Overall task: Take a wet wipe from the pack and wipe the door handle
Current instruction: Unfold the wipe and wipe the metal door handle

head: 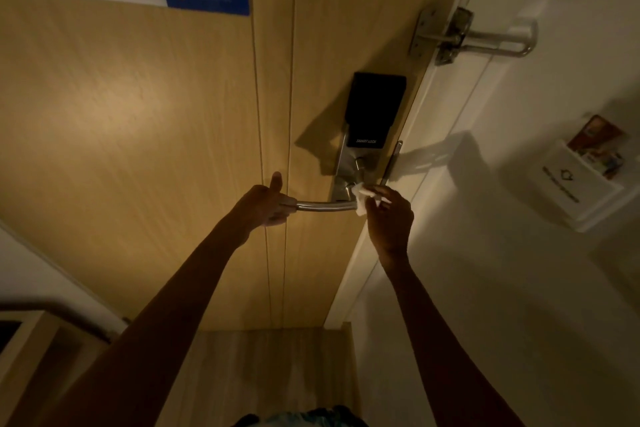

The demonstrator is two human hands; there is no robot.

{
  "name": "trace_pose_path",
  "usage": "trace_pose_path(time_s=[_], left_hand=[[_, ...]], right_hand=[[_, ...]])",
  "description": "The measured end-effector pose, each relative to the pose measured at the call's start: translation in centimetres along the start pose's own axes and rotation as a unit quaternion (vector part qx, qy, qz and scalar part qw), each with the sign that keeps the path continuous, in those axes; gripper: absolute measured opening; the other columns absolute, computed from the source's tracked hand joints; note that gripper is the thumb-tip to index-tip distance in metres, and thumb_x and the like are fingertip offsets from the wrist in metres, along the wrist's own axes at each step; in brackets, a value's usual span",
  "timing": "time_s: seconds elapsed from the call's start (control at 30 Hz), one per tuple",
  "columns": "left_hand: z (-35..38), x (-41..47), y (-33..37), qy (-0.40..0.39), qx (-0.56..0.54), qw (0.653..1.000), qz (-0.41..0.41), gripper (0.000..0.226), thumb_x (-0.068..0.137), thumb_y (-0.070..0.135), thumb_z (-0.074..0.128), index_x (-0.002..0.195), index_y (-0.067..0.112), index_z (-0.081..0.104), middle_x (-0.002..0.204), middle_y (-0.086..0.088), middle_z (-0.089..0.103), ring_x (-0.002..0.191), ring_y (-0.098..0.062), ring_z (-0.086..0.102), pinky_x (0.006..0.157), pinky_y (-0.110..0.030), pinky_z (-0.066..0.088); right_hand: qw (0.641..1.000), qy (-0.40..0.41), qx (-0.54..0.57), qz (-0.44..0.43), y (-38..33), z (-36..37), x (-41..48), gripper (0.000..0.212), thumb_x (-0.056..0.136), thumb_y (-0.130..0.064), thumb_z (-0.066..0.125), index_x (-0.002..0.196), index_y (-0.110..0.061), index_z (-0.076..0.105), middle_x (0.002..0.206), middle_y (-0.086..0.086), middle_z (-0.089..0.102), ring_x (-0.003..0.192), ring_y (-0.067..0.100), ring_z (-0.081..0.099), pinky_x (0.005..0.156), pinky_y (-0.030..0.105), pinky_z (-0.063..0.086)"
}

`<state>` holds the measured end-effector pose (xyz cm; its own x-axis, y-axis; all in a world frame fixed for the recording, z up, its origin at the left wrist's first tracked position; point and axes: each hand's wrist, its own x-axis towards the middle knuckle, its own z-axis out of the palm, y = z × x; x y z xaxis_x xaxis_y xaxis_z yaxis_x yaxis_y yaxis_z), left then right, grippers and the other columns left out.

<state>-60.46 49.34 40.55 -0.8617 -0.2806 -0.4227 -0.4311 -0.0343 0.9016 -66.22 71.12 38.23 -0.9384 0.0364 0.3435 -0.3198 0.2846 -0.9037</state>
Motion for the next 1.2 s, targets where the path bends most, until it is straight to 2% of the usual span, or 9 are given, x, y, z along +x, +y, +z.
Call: trace_pose_path(time_s=[0.17, 0.37, 0.47, 0.57, 0.67, 0.77, 0.93, 1.1, 1.2], left_hand=[[0.1, -0.1, -0.3, 0.006, -0.02, 1.0, -0.006, 0.067, 0.096, 0.055, 0.028, 0.093, 0.003, 0.071, 0.07, -0.003, 0.071, 0.067, -0.014, 0.063, 0.058, -0.019, 0.052], [0.3, -0.2, 0.1, 0.02, -0.006, 1.0, -0.013, 0.066, 0.097, 0.054, 0.028, 0.095, 0.003, 0.071, 0.087, -0.009, 0.071, 0.079, -0.015, 0.067, 0.063, -0.022, 0.052], [0.3, -0.3, 0.2, 0.015, -0.003, 1.0, -0.012, 0.066, 0.097, 0.053, 0.027, 0.092, 0.005, 0.071, 0.088, -0.009, 0.071, 0.081, -0.015, 0.067, 0.063, -0.021, 0.052], [0.5, -0.5, 0.2, 0.021, -0.015, 1.0, -0.016, 0.068, 0.098, 0.051, 0.025, 0.1, 0.0, 0.069, 0.094, -0.012, 0.069, 0.078, -0.015, 0.066, 0.061, -0.021, 0.051], [0.6, -0.6, 0.2, 0.025, -0.014, 1.0, -0.009, 0.068, 0.098, 0.051, 0.024, 0.099, 0.001, 0.07, 0.098, -0.014, 0.069, 0.081, -0.016, 0.067, 0.063, -0.021, 0.051], [0.6, -0.6, 0.2, 0.026, -0.009, 1.0, -0.007, 0.068, 0.099, 0.051, 0.024, 0.1, 0.0, 0.07, 0.103, -0.017, 0.07, 0.082, -0.017, 0.067, 0.063, -0.022, 0.051], [0.7, -0.7, 0.4, 0.024, 0.001, 1.0, -0.007, 0.068, 0.099, 0.05, 0.024, 0.105, -0.002, 0.068, 0.109, -0.02, 0.069, 0.087, -0.021, 0.066, 0.067, -0.023, 0.052], [0.9, -1.1, 1.0, 0.02, -0.023, 0.999, -0.021, 0.069, 0.099, 0.05, 0.025, 0.102, -0.005, 0.066, 0.099, -0.02, 0.067, 0.072, -0.016, 0.063, 0.059, -0.02, 0.052], [0.9, -1.0, 1.0, 0.018, -0.035, 0.999, -0.025, 0.068, 0.099, 0.05, 0.026, 0.097, -0.004, 0.067, 0.087, -0.014, 0.068, 0.072, -0.016, 0.063, 0.056, -0.019, 0.052]], right_hand=[[0.947, -0.018, 0.211, 0.241, 1.1, -2.5, -2.2, 0.032, 0.091, -0.013, 0.064, 0.121, -0.005, 0.062, 0.119, 0.013, 0.064, 0.11, 0.026, 0.063, 0.093, 0.038, 0.055], [0.884, 0.065, 0.364, 0.285, -0.3, -1.0, -0.8, 0.038, 0.088, -0.002, 0.064, 0.126, -0.002, 0.056, 0.126, 0.013, 0.058, 0.11, 0.026, 0.062, 0.082, 0.03, 0.059], [0.929, 0.099, 0.258, 0.248, -0.1, 0.9, -0.5, 0.036, 0.088, -0.007, 0.067, 0.122, 0.0, 0.056, 0.126, 0.019, 0.059, 0.114, 0.034, 0.06, 0.089, 0.044, 0.056], [0.994, 0.082, 0.038, 0.067, 0.6, 1.5, -1.3, 0.027, 0.091, -0.01, 0.065, 0.114, 0.003, 0.059, 0.115, 0.018, 0.067, 0.105, 0.031, 0.067, 0.079, 0.035, 0.059], [0.997, 0.044, -0.053, -0.027, 1.5, 1.2, -1.8, 0.021, 0.093, -0.011, 0.061, 0.112, 0.0, 0.064, 0.109, 0.015, 0.071, 0.099, 0.027, 0.07, 0.076, 0.03, 0.059], [0.998, 0.025, -0.056, -0.001, 1.5, 1.0, -1.4, 0.021, 0.092, -0.015, 0.064, 0.109, -0.004, 0.064, 0.109, 0.012, 0.072, 0.098, 0.025, 0.07, 0.071, 0.018, 0.055], [0.998, 0.054, -0.008, 0.035, 0.3, 1.8, -0.5, 0.03, 0.078, -0.025, 0.08, 0.094, -0.002, 0.07, 0.088, 0.008, 0.075, 0.08, 0.017, 0.071, 0.078, 0.027, 0.057], [0.994, 0.072, 0.003, 0.085, -0.6, 2.7, 0.6, 0.026, 0.077, -0.022, 0.081, 0.092, -0.002, 0.074, 0.087, 0.012, 0.075, 0.08, 0.022, 0.072, 0.082, 0.038, 0.057], [0.995, 0.065, -0.022, 0.069, -0.4, 2.5, 0.2, 0.025, 0.075, -0.024, 0.082, 0.088, -0.004, 0.074, 0.082, 0.008, 0.075, 0.074, 0.02, 0.072, 0.068, 0.017, 0.051]])
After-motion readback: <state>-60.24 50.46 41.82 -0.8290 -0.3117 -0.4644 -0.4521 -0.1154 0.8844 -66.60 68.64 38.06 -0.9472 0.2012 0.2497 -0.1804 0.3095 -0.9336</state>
